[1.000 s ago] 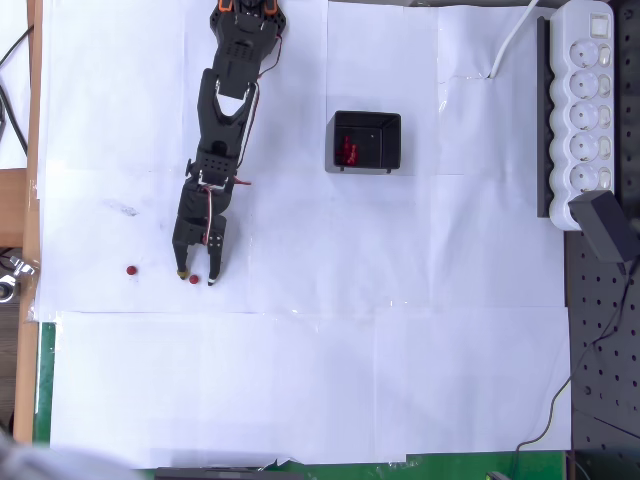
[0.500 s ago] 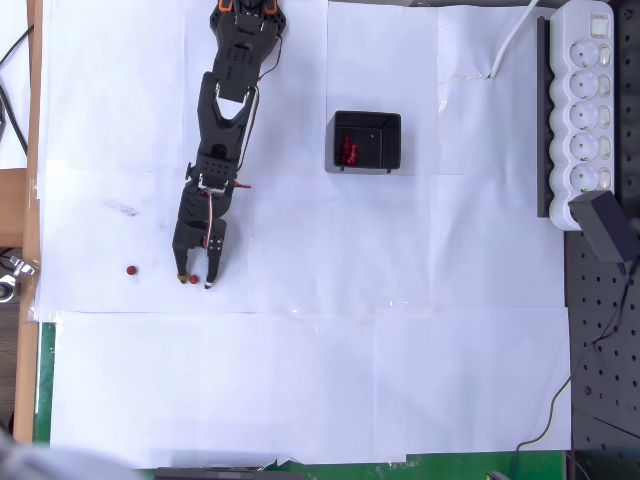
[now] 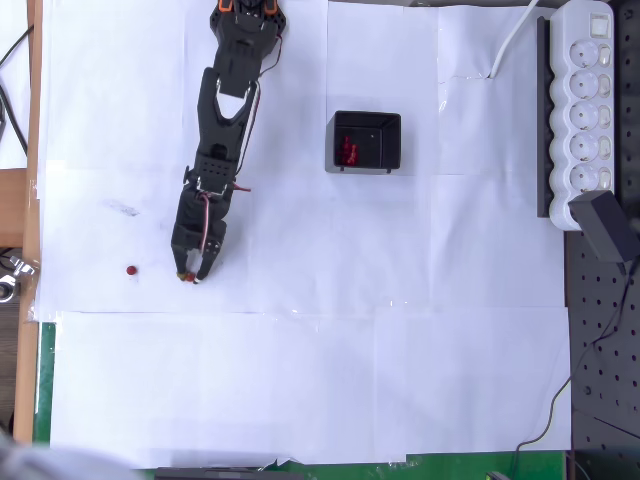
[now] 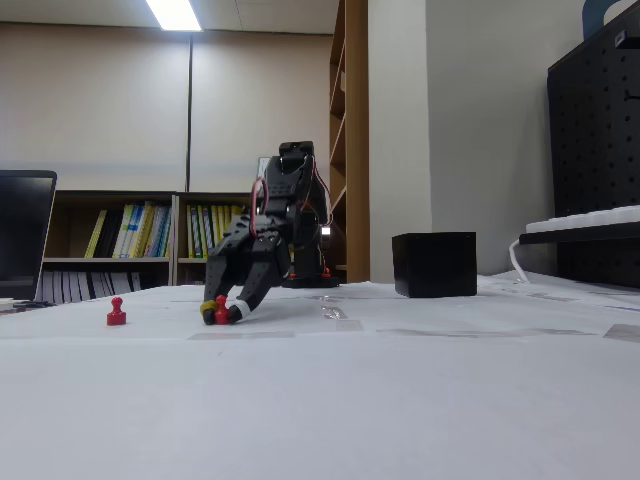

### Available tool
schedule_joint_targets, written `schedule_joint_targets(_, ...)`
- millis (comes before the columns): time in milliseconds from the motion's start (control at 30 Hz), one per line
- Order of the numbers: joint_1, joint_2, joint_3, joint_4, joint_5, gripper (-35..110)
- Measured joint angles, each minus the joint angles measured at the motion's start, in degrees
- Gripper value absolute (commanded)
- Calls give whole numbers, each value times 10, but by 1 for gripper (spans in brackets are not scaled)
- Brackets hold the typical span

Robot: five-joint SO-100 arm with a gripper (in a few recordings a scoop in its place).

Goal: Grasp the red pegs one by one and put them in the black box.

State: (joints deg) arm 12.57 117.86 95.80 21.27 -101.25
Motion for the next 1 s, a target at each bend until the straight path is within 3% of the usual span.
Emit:
schedule_joint_targets(333,-171,-294,163,654,-139,0)
schedule_joint_targets(433,-272,-388,160,776,-192,0)
schedule_joint_targets(533,-381,-468,104,797,-250,0)
schedule_joint_targets(667,-484,-515,-36,728,-312,0)
schedule_joint_targets(800,-524,-503,-149,612,-339,0)
schedule_joint_targets(1000,-537,-409,-163,511,-355,0)
